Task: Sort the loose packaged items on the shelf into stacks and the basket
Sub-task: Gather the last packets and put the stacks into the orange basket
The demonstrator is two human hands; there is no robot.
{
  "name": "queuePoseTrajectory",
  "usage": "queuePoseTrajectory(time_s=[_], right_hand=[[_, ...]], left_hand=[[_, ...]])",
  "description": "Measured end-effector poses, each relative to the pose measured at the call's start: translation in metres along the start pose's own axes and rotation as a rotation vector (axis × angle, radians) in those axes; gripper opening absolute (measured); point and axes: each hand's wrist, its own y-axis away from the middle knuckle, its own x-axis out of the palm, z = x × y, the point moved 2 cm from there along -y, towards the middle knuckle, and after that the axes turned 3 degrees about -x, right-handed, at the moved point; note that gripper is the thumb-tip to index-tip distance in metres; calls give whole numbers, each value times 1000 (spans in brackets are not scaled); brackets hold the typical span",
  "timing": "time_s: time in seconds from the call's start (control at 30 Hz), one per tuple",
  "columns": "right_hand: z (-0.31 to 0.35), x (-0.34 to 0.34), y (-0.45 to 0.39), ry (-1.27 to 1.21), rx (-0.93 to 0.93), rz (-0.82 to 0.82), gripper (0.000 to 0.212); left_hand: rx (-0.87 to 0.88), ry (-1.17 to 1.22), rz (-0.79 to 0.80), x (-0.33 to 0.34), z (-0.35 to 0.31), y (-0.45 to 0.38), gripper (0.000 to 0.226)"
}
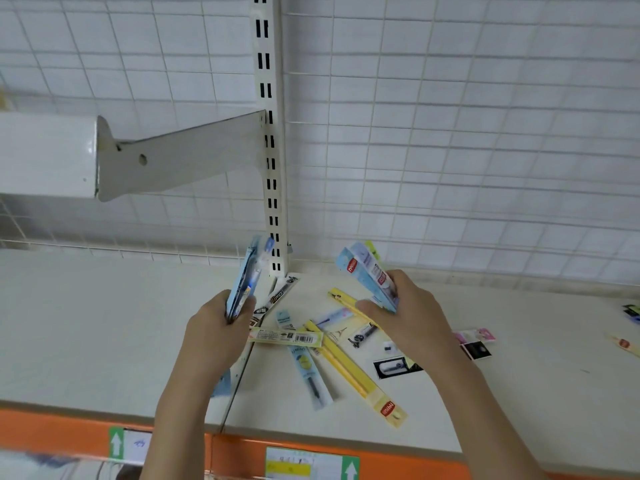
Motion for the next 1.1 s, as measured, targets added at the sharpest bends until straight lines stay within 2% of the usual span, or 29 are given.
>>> queuePoseTrajectory(time_s=[0.1, 0.17, 0.27, 0.37, 0.5, 0.63, 0.73, 0.87, 1.0, 1.1], right_hand=[[-5, -1, -2, 24, 30, -15, 23], [-12, -2, -3, 45, 62, -11, 16], [-20, -6, -3, 75, 107, 8, 17], [-28, -12, 1, 69, 135, 10, 18], [-43, -22, 10, -3, 152, -45, 4], [-55, -28, 19, 7, 154, -103, 3], [-62, -22, 25, 45, 148, -104, 10], [-58, -22, 24, 12, 115, -119, 13], [-54, -17, 17, 35, 85, -108, 6], [-52, -9, 11, 54, 80, -66, 8]], left_hand=[[-10, -83, -17, -2, 1, -9, 38], [-24, -157, 6, 0, -1, -20, 32], [-29, -276, 22, 10, -5, -44, 32], [-42, -363, 109, 27, -8, -67, 34], [-57, -507, 221, 51, -8, -79, 24], [-80, -600, 163, 63, 0, -73, 19], [-72, -656, 125, 62, -1, -69, 18], [-46, -607, 94, 50, -8, -64, 8], [-26, -515, 25, 38, -4, -57, 16], [-3, -361, -18, 31, 2, -47, 22]])
